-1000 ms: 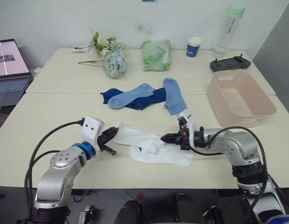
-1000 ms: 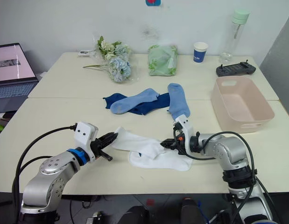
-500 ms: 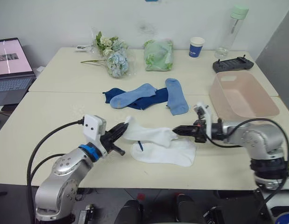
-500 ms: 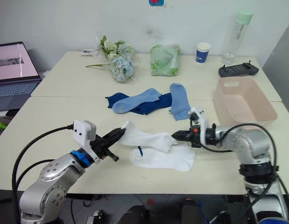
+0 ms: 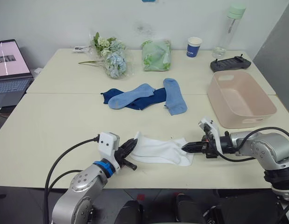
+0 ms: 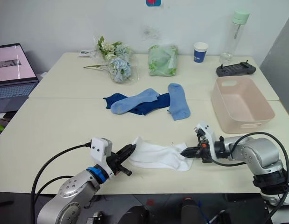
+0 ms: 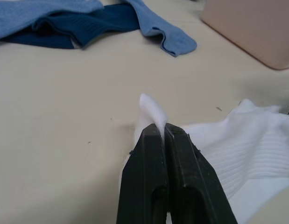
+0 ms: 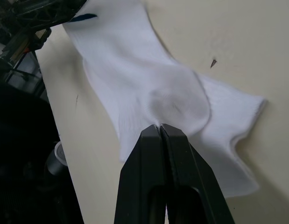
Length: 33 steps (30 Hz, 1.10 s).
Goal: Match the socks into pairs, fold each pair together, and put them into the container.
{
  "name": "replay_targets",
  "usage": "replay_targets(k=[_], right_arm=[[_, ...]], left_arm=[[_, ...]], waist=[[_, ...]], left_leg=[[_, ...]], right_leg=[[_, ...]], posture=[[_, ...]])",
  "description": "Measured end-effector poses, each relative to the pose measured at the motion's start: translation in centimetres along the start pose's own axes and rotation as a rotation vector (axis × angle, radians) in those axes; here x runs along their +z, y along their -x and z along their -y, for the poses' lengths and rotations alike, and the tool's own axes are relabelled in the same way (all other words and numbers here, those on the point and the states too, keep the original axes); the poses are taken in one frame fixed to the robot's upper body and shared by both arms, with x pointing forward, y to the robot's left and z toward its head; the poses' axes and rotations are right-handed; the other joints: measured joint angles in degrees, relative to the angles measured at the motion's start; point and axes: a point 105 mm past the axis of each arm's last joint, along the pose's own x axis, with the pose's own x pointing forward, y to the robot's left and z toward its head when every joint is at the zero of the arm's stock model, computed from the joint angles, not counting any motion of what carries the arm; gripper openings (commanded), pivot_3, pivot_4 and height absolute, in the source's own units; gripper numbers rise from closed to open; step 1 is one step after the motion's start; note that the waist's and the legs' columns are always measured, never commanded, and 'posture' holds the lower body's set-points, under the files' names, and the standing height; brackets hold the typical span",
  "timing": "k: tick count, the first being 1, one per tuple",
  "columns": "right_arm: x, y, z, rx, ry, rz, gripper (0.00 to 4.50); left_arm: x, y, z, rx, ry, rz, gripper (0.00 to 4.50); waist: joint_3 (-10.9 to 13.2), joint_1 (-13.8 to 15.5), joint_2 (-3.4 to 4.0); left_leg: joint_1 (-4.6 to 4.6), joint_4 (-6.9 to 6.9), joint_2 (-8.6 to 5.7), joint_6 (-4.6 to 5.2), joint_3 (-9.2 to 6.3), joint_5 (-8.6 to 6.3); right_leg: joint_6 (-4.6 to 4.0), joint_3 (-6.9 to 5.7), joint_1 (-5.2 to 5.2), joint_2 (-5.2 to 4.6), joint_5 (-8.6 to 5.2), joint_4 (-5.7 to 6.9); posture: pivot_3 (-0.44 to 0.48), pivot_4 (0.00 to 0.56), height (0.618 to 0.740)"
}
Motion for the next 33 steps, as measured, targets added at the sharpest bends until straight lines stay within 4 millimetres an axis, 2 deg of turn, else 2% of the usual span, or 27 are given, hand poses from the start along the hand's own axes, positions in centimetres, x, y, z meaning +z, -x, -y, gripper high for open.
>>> replay_targets(k=[8, 12, 18, 21, 24, 27, 29, 33], right_arm=[[0.1, 0.2, 1.2, -0.053, 0.043, 0.025, 0.05], [0.1, 0.2, 1.5, -0.064, 0.055, 0.033, 0.96], [0.4, 0.7, 1.8, -0.084, 0.054, 0.053, 2.94], [1.2, 2.0, 2.0, -0.104, 0.119, 0.100, 2.94], [1.0, 3.2, 1.0, -0.084, 0.273, 0.076, 2.94], [0.5, 2.9, -1.5, 0.031, 0.379, 0.060, 2.94], [0.1, 2.4, -2.4, 0.078, 0.401, 0.044, 2.94], [-0.4, 1.4, -1.8, 0.038, 0.354, 0.054, 2.94]], left_arm=[[-0.2, 0.0, 0.0, -0.006, -0.007, -0.004, 0.00], [-0.2, 0.1, -0.3, -0.008, -0.002, -0.004, 0.90], [-0.5, 0.5, -0.3, -0.027, -0.001, -0.020, 2.67], [0.3, 2.0, -2.0, -0.017, -0.049, -0.039, 2.67], [1.8, 3.5, -3.7, -0.016, -0.131, -0.045, 2.67], [2.3, 4.5, -4.7, -0.092, -0.270, -0.105, 2.67], [2.2, 4.6, -5.7, -0.101, -0.306, -0.125, 2.67], [2.5, 3.4, -6.4, -0.130, -0.278, -0.120, 2.67]], waist=[[0.0, 0.1, 0.00], [0.0, 0.1, 0.00], [0.0, 0.1, 0.00], [0.0, 0.1, 0.04], [0.0, 0.2, 0.04], [0.0, 0.1, 0.06], [0.0, 0.0, 0.06], [0.0, 0.1, 0.05]], left_leg=[[0.00, 0.00, -0.01, 0.00, -0.01, 0.00], [-0.01, 0.00, -0.01, 0.00, -0.01, 0.00], [-0.01, 0.00, -0.01, 0.00, -0.01, 0.00], [0.00, -0.03, 0.02, 0.00, -0.03, 0.00], [-0.01, -0.02, 0.00, 0.01, -0.01, -0.01], [0.03, -0.05, 0.03, 0.01, 0.02, -0.01], [0.04, -0.04, 0.03, 0.03, 0.01, -0.01], [0.02, -0.03, 0.01, 0.01, -0.05, -0.01]], right_leg=[[0.00, -0.01, 0.00, 0.00, 0.00, -0.01], [0.00, -0.01, 0.00, 0.00, 0.00, -0.02], [0.00, -0.01, 0.00, 0.00, 0.00, -0.02], [0.00, -0.04, -0.01, 0.01, -0.01, -0.01], [0.02, -0.05, 0.02, 0.01, -0.02, -0.06], [0.01, -0.07, 0.03, 0.02, -0.02, -0.05], [0.01, -0.07, 0.05, 0.02, -0.02, -0.05], [0.02, -0.08, 0.05, 0.01, -0.02, -0.04]], posture=[[0.000, 0.150, 0.740], [0.000, 0.150, 0.740], [0.000, 0.150, 0.740], [0.000, 0.150, 0.740], [0.000, 0.150, 0.740], [0.000, 0.150, 0.740], [0.000, 0.150, 0.740], [0.000, 0.150, 0.740]])
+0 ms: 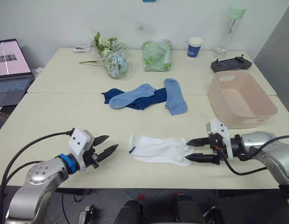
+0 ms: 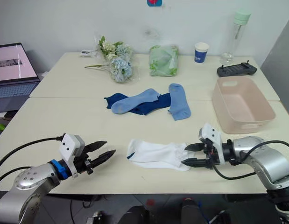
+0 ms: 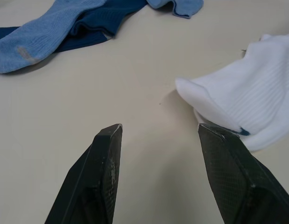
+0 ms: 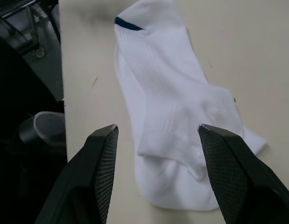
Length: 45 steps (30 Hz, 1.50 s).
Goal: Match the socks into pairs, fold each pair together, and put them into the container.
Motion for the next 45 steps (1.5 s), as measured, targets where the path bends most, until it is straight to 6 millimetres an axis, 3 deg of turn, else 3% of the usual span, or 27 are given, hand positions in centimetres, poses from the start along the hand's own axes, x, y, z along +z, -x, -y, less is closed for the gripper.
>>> replay_targets(k=[4, 8, 15, 17, 20, 25, 26, 27, 36, 41, 45], right_arm=[[-1.0, 0.4, 1.7, -0.088, -0.200, 0.027, 2.94], [-1.1, 1.1, 2.9, -0.146, -0.352, 0.057, 2.94], [-0.9, -0.5, 2.0, -0.083, -0.520, 0.083, 2.94], [-0.8, -0.6, 1.5, -0.064, -0.521, 0.072, 2.97], [-1.1, -0.7, 1.0, -0.060, -0.526, 0.056, 2.27], [-1.4, -0.9, 1.0, -0.069, -0.543, 0.061, 0.53], [-1.4, -0.9, 1.1, -0.071, -0.541, 0.063, 0.14], [-1.3, -0.9, 1.1, -0.073, -0.537, 0.066, 0.03], [0.3, -0.3, 2.6, -0.099, -0.507, 0.103, 0.03], [1.1, 1.0, 5.1, -0.183, -0.465, 0.098, 0.03], [0.2, 0.7, 6.5, -0.229, -0.444, 0.061, 0.03]], left_arm=[[2.1, -2.4, 0.6, -0.071, 0.127, 0.070, 2.67], [1.0, -4.0, 0.3, -0.086, 0.220, -0.001, 2.67], [0.3, -5.8, 0.9, -0.195, 0.254, -0.071, 2.67], [-0.2, -6.1, 0.9, -0.200, 0.258, -0.087, 2.27], [-0.2, -6.1, 1.0, -0.212, 0.257, -0.087, 1.45], [-0.3, -5.9, 1.3, -0.226, 0.256, -0.085, 0.00], [-0.2, -5.8, 1.3, -0.226, 0.254, -0.081, 0.00], [0.0, -5.7, 1.2, -0.223, 0.248, -0.073, 0.00], [1.9, -5.6, 1.5, -0.211, 0.243, 0.003, 0.00], [2.6, -6.7, 1.7, -0.148, 0.298, 0.066, 0.00], [2.0, -8.0, 1.7, -0.070, 0.328, 0.088, 0.00]], waist=[[0.0, 0.4, -0.02], [0.0, 0.0, -0.01], [0.0, -0.2, 0.00], [0.0, -0.1, 0.00], [0.0, -0.1, 0.00], [0.0, -0.2, 0.00], [0.0, -0.2, 0.00], [0.0, -0.2, 0.00], [0.0, -0.2, 0.00], [0.0, -0.2, 0.00], [0.0, -0.2, -0.01]], left_leg=[[-0.04, 0.03, -0.01, -0.01, -0.03, 0.00], [0.00, 0.01, 0.02, -0.01, -0.02, 0.00], [-0.02, 0.01, -0.01, -0.01, -0.02, 0.00], [-0.02, 0.01, -0.01, -0.01, -0.02, 0.01], [-0.02, 0.01, 0.00, -0.01, -0.03, 0.01], [-0.02, 0.01, 0.00, -0.01, -0.02, 0.01], [-0.02, 0.01, 0.00, -0.01, -0.02, 0.01], [-0.02, 0.01, -0.01, -0.01, -0.02, 0.01], [-0.02, 0.02, 0.00, -0.01, -0.02, 0.01], [-0.02, 0.04, -0.03, -0.01, 0.00, 0.01], [-0.02, 0.04, -0.01, -0.01, 0.02, 0.01]], right_leg=[[0.00, 0.02, -0.04, -0.03, 0.00, 0.00], [-0.01, 0.02, -0.05, 0.02, 0.01, 0.07], [-0.01, 0.04, -0.06, 0.02, 0.01, 0.05], [-0.01, 0.04, -0.07, 0.02, 0.01, 0.05], [-0.01, 0.04, -0.07, 0.01, 0.01, 0.05], [-0.01, 0.04, -0.08, 0.01, 0.01, 0.07], [-0.01, 0.05, -0.08, 0.01, 0.01, 0.07], [-0.01, 0.05, -0.08, 0.01, 0.01, 0.07], [-0.01, 0.05, -0.07, 0.01, 0.01, 0.07], [0.00, 0.05, -0.06, -0.01, 0.01, 0.06], [0.00, 0.05, -0.07, -0.01, 0.02, 0.08]], posture=[[0.000, 0.150, 0.740], [0.000, 0.150, 0.740], [0.000, 0.150, 0.740], [0.000, 0.150, 0.740], [0.000, 0.150, 0.740], [0.000, 0.150, 0.740], [0.000, 0.150, 0.740], [0.000, 0.150, 0.740], [0.000, 0.150, 0.740], [0.000, 0.150, 0.740], [0.000, 0.150, 0.740]])
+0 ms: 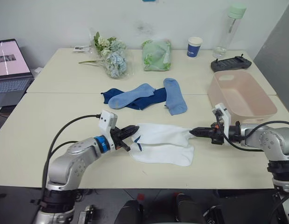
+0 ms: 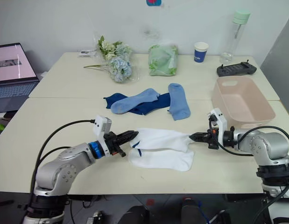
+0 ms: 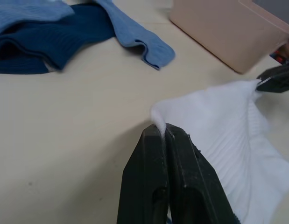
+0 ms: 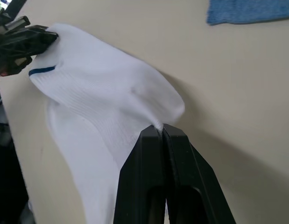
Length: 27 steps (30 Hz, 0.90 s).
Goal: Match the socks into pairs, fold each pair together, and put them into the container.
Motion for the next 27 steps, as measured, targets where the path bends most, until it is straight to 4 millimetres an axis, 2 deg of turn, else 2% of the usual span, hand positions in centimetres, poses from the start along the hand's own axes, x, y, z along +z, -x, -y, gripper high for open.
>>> replay_targets(k=[5, 7, 8, 9, 12, 14, 17, 18, 22, 27], right_arm=[[-0.2, -0.9, 1.0, -0.048, 0.077, 0.001, 0.03], [0.0, -0.8, 1.3, -0.065, 0.132, 0.008, 0.48], [0.1, -0.7, 1.4, -0.074, 0.159, 0.009, 0.70], [0.2, -0.5, 1.6, -0.082, 0.179, 0.014, 0.97], [0.6, -0.4, 1.9, -0.109, 0.234, 0.031, 2.06], [1.1, 0.3, 1.9, -0.117, 0.351, 0.056, 2.07], [1.6, 1.5, -0.3, -0.032, 0.547, 0.090, 2.07], [1.5, 1.6, -1.1, 0.002, 0.597, 0.090, 2.07], [-0.8, 0.7, -3.3, 0.115, 0.807, 0.022, 2.07], [-2.6, -1.0, -3.7, 0.154, 0.921, -0.011, 2.07]], left_arm=[[-1.0, -0.9, -1.0, 0.082, -0.022, 0.004, 0.00], [-1.7, -1.1, -1.1, 0.086, -0.034, -0.022, 0.00], [-2.0, -1.2, -1.1, 0.082, -0.038, -0.032, 0.47], [-2.1, -1.2, -1.1, 0.082, -0.041, -0.036, 0.66], [-2.0, -1.0, -1.1, 0.072, -0.050, -0.040, 1.65], [-2.0, -0.5, -1.7, 0.095, -0.065, -0.051, 2.21], [-0.8, 2.3, -4.1, 0.160, -0.142, -0.063, 2.21], [-0.3, 2.9, -4.1, 0.144, -0.194, -0.059, 2.21], [1.2, 3.6, -1.1, -0.066, -0.493, -0.079, 2.21], [-0.9, 2.5, 1.0, -0.241, -0.660, -0.156, 2.21]], waist=[[0.0, 0.0, 0.00], [0.0, 0.1, 0.00], [0.0, 0.1, 0.00], [0.0, 0.1, 0.00], [0.0, 0.0, 0.01], [0.0, 0.0, 0.01], [0.0, -0.2, 0.01], [0.0, -0.2, 0.01], [0.0, 0.1, 0.01], [0.0, 0.1, 0.01]], left_leg=[[-0.01, 0.01, -0.02, -0.01, 0.01, 0.00], [-0.01, 0.01, -0.03, -0.01, 0.00, 0.00], [-0.02, 0.01, -0.03, -0.01, 0.00, 0.00], [-0.02, 0.01, -0.02, -0.01, -0.01, 0.00], [-0.01, 0.01, -0.01, -0.01, -0.01, 0.00], [-0.02, 0.01, -0.02, -0.01, -0.01, 0.00], [-0.02, -0.05, 0.06, -0.01, -0.01, 0.00], [-0.02, -0.05, 0.05, -0.01, -0.01, 0.00], [0.01, -0.01, -0.01, -0.01, 0.00, 0.00], [0.01, -0.02, -0.02, -0.01, 0.02, 0.00]], right_leg=[[0.00, 0.01, -0.02, -0.01, 0.00, -0.01], [0.00, 0.01, -0.01, -0.01, 0.00, -0.01], [0.00, 0.00, -0.01, -0.01, 0.00, -0.02], [0.00, 0.00, -0.01, -0.01, 0.00, -0.01], [0.00, 0.00, -0.02, -0.01, 0.00, 0.00], [0.00, 0.00, -0.04, -0.01, 0.00, -0.01], [0.00, 0.00, -0.08, 0.02, 0.00, -0.02], [0.00, -0.01, -0.08, 0.02, 0.00, -0.03], [0.01, 0.01, 0.04, -0.05, 0.00, -0.08], [0.00, 0.00, 0.02, -0.02, 0.00, -0.07]], posture=[[0.000, 0.150, 0.740], [0.000, 0.150, 0.740], [0.000, 0.150, 0.740], [0.000, 0.150, 0.740], [0.000, 0.150, 0.740], [0.000, 0.150, 0.740], [0.000, 0.150, 0.740], [0.000, 0.150, 0.740], [0.000, 0.150, 0.740], [0.000, 0.150, 0.740]])
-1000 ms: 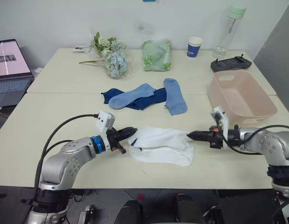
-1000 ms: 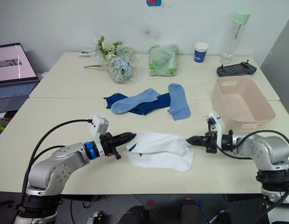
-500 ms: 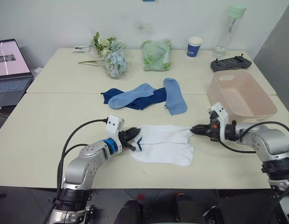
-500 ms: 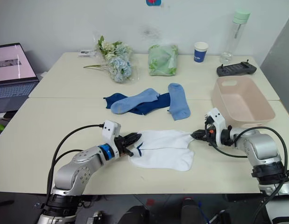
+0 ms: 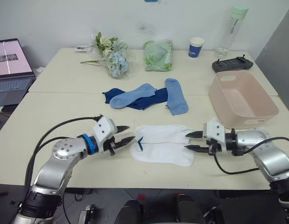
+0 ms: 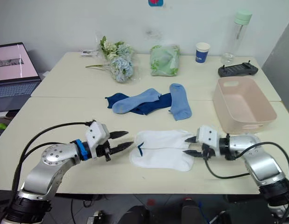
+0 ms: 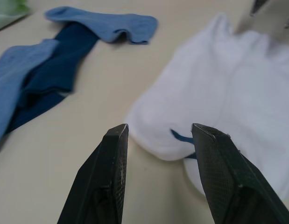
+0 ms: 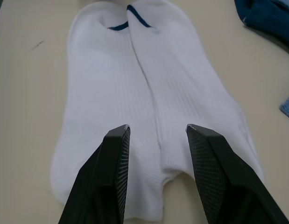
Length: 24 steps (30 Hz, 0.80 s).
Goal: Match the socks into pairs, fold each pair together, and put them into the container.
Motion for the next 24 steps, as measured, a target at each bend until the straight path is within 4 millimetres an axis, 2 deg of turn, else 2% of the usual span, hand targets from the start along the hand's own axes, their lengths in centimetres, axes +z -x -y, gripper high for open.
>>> replay_targets(k=[6, 8, 14, 17, 21, 24], right_arm=[[-1.6, -0.8, 0.0, 0.003, 0.073, -0.064, 2.07], [-2.0, -1.1, 0.2, -0.002, 0.103, -0.081, 2.07], [-1.3, -1.9, 1.0, -0.026, 0.125, -0.063, 2.07], [-1.5, -1.9, 1.1, -0.029, 0.117, -0.073, 1.46], [-1.6, -1.8, 1.3, -0.032, 0.093, -0.074, 0.08], [-1.6, -1.6, 1.4, -0.038, 0.077, -0.076, 0.00]], left_arm=[[-2.3, -1.5, 0.4, -0.018, -0.104, -0.092, 2.21], [-2.4, -1.9, 0.7, -0.035, -0.147, -0.095, 2.21], [-2.1, -2.8, 0.1, -0.038, -0.223, -0.079, 2.21], [-2.0, -3.0, 0.0, -0.046, -0.253, -0.074, 2.24], [-2.0, -3.6, -0.1, -0.044, -0.241, -0.061, 1.33], [-2.0, -3.8, 0.0, -0.046, -0.229, -0.058, 0.45]], waist=[[0.0, -0.1, 0.00], [0.0, -0.1, 0.00], [0.0, -0.1, 0.01], [0.0, -0.1, 0.01], [0.0, -0.1, 0.02], [0.0, -0.1, 0.02]], left_leg=[[0.01, 0.00, 0.00, 0.00, 0.00, 0.00], [0.01, 0.00, 0.01, 0.00, -0.01, 0.00], [0.02, 0.01, 0.00, 0.00, -0.02, 0.00], [0.02, 0.02, -0.01, 0.01, -0.02, 0.00], [0.02, 0.02, -0.01, 0.01, -0.02, 0.00], [0.02, 0.02, 0.00, 0.01, -0.03, 0.00]], right_leg=[[0.00, 0.01, -0.01, 0.02, 0.00, 0.03], [0.00, -0.01, -0.01, 0.02, 0.00, 0.04], [0.00, -0.01, 0.00, 0.02, 0.00, 0.04], [0.00, 0.00, 0.00, 0.02, 0.00, 0.05], [0.00, 0.00, 0.00, 0.02, 0.00, 0.06], [0.00, -0.01, 0.00, 0.02, 0.00, 0.07]], posture=[[0.000, 0.150, 0.740], [0.000, 0.150, 0.740], [0.000, 0.150, 0.740], [0.000, 0.150, 0.740], [0.000, 0.150, 0.740], [0.000, 0.150, 0.740]])
